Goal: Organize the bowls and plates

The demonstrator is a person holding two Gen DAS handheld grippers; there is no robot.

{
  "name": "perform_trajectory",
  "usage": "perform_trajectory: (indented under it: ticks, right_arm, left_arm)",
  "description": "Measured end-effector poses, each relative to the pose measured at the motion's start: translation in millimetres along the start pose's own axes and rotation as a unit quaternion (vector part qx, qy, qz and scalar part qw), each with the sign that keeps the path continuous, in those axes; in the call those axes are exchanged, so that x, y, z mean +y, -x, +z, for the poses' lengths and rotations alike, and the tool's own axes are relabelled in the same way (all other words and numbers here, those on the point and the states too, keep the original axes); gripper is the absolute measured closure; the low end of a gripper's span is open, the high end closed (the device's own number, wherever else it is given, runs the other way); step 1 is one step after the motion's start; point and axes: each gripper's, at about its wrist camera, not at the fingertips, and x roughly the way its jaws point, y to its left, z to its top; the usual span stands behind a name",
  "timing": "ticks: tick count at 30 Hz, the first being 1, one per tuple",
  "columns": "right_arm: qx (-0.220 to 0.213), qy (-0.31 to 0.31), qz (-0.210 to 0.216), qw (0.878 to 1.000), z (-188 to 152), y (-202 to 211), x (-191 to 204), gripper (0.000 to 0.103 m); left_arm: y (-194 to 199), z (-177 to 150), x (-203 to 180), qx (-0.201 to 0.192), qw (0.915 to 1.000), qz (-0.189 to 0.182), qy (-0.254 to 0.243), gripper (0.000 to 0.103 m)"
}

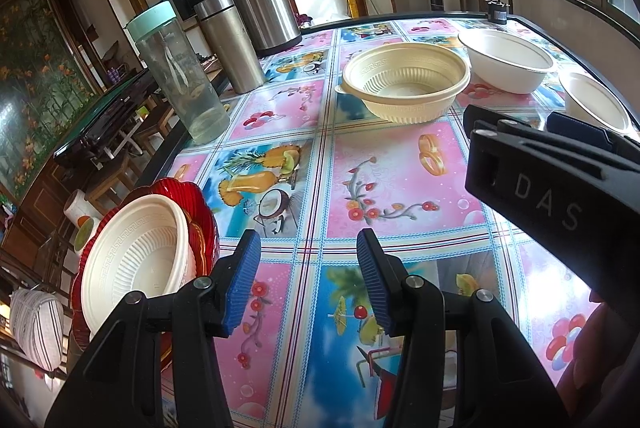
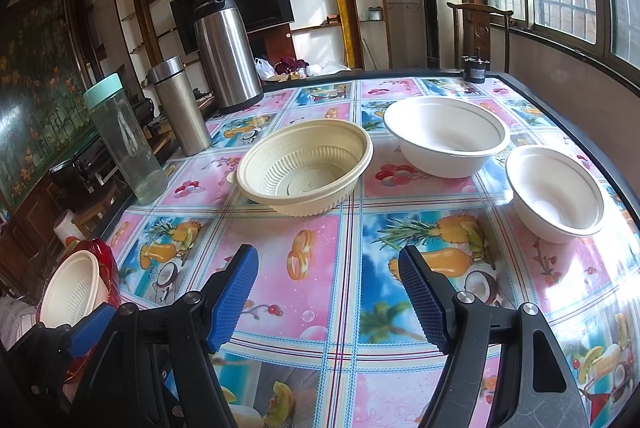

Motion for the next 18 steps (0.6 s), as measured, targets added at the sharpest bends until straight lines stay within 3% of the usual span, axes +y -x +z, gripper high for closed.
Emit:
perform_trajectory:
  ticks: [18]
  right_arm:
    - [0.001,0.001,-0.001,1.000,-0.9,-1.5,0.9,0.028]
  left_arm:
    - [-1.1,-0.4,-1.2,0.004,1.0000,-0.002,0.001,0.054]
